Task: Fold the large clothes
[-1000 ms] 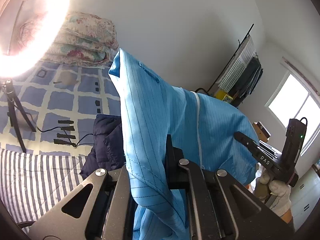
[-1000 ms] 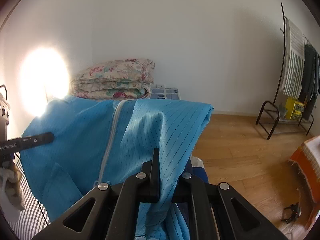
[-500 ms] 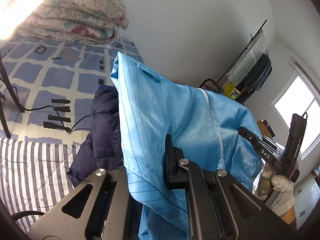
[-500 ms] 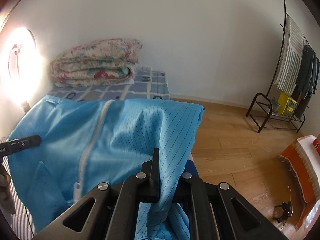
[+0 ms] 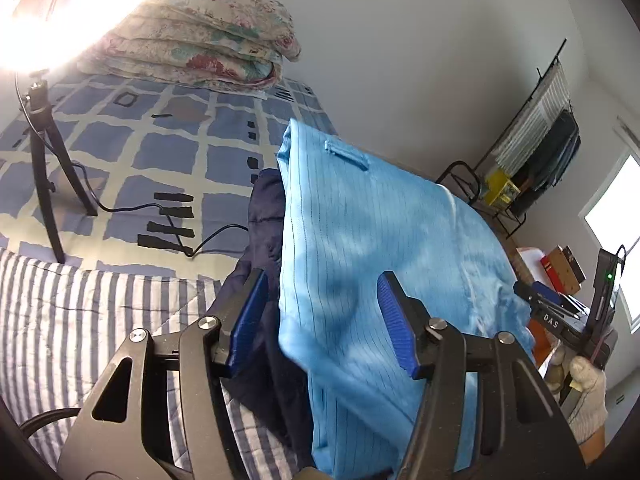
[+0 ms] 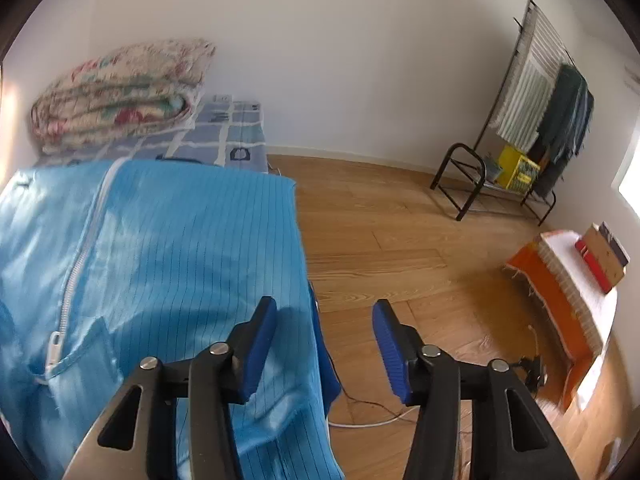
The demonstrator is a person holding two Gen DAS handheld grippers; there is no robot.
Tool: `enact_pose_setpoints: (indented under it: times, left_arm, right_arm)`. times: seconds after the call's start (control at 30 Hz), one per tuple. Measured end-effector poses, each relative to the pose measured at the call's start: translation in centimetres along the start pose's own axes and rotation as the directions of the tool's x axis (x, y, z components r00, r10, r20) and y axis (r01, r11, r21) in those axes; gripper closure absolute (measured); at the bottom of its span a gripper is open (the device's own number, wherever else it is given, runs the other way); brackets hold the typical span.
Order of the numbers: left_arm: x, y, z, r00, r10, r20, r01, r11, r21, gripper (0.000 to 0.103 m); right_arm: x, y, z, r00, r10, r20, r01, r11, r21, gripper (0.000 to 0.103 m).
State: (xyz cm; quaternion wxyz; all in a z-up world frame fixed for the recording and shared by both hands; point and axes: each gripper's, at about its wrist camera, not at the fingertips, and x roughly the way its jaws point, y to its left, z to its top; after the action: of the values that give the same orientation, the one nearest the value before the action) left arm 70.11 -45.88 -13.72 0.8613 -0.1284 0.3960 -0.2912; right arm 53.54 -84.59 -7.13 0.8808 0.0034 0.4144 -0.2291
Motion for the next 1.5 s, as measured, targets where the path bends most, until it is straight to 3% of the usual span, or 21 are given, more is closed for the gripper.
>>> enact_pose_setpoints:
  times: [0.3, 0.57, 0.77, 0.87, 1.13, 1.37, 1.5]
  left_arm:
    - [-8.7, -2.2, -0.8, 0.998, 0.026, 0.049, -0.031, 0.995, 0.092, 0.045]
    - [-19.5, -6.7, -3.3, 0.992, 0.018, 0.126, -0.044, 0.977, 0.208, 0.045]
    - [-27.8, -9.2, -5.9, 0.983, -0.013, 0.181, -0.031, 0.971, 0.238, 0.041]
    - [-32.5, -10.2, -8.2, 0.973, -0.011, 0.231, -0.049, 0.966, 0.254, 0.040]
    - [-42.4, -11.3, -15.6, 0.963, -0.014, 0.269, -0.072, 0.949, 0.306, 0.026]
    - [-48.5, -10.6, -22.4, 0.958, -0.014, 0.285, -0.089, 0.935, 0.344, 0.018]
    - [-50.5, -10.0, -26.0, 0.960, -0.008, 0.279, -0.097, 0.928, 0.360, 0.017]
  right_arm:
    - [-7.8, -1.6, -0.6, 0.996, 0.064, 0.061, -0.067, 0.996, 0.055, 0.047]
    - [-18.1, -1.7, -0.9, 0.985, 0.107, 0.133, -0.113, 0.993, 0.042, 0.046]
    - [-26.8, -2.1, -2.4, 0.971, 0.144, 0.192, -0.155, 0.987, 0.046, 0.044]
    - [-31.2, -2.3, -3.9, 0.963, 0.157, 0.220, -0.172, 0.984, 0.048, 0.044]
    - [-41.3, -1.6, -10.4, 0.948, 0.196, 0.250, -0.212, 0.977, 0.039, 0.038]
    - [-46.1, 1.1, -17.7, 0.945, 0.198, 0.260, -0.208, 0.978, 0.012, 0.035]
    - [-47.2, 2.1, -21.3, 0.934, 0.234, 0.270, -0.252, 0.967, 0.031, 0.025]
